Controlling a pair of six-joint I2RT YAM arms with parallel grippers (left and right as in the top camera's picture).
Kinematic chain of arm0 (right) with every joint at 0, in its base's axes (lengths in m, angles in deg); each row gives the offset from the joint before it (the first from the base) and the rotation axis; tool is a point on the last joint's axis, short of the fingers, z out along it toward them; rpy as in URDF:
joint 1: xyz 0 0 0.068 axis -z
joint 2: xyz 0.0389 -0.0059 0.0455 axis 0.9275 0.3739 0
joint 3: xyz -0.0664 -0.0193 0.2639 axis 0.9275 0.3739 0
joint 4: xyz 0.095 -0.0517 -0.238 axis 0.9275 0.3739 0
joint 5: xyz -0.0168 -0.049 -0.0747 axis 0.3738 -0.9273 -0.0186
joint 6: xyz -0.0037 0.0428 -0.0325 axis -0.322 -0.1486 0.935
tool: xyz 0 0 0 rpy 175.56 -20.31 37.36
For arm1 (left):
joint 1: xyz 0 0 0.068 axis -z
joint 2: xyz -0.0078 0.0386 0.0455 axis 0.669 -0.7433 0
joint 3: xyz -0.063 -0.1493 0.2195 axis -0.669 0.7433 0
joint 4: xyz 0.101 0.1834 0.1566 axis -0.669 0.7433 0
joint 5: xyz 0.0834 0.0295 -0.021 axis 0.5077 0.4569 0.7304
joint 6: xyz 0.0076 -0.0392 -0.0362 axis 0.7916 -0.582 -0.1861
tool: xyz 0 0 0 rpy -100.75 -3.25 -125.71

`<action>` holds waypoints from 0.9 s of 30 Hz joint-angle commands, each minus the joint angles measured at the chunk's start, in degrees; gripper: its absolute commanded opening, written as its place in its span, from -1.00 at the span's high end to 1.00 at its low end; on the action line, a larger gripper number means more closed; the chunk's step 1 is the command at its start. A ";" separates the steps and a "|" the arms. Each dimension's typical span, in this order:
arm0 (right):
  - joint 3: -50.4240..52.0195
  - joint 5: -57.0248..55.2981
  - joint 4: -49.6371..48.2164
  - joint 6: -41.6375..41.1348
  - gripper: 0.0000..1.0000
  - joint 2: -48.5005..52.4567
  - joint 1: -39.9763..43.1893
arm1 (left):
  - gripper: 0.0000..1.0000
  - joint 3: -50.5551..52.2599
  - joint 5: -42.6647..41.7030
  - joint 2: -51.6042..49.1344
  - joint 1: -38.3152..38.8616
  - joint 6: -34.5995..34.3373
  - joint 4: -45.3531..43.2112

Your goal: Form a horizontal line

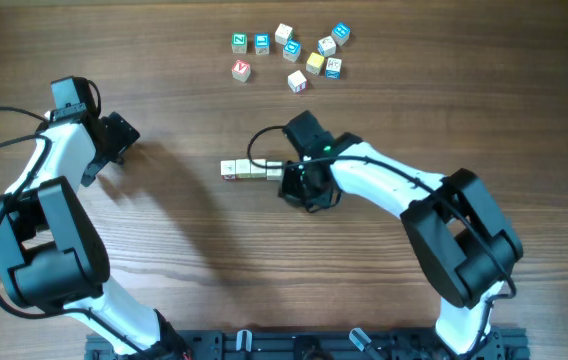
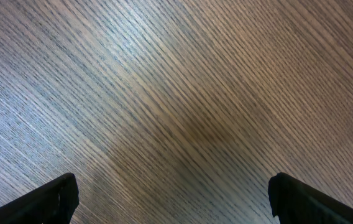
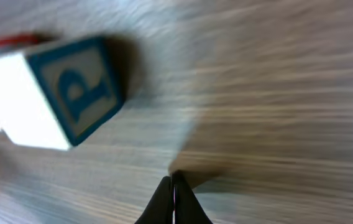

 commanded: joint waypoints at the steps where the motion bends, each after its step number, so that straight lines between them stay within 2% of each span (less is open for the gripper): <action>1: 0.13 -0.85 -1.84 1.11 0.91 0.70 -1.40 | -1.00 0.20 -0.07 -0.39 0.04 -0.50 0.00; 27: 0.13 -4.28 -6.10 0.96 0.91 1.55 -1.86 | -1.00 0.20 -0.07 -0.39 0.04 -0.50 0.00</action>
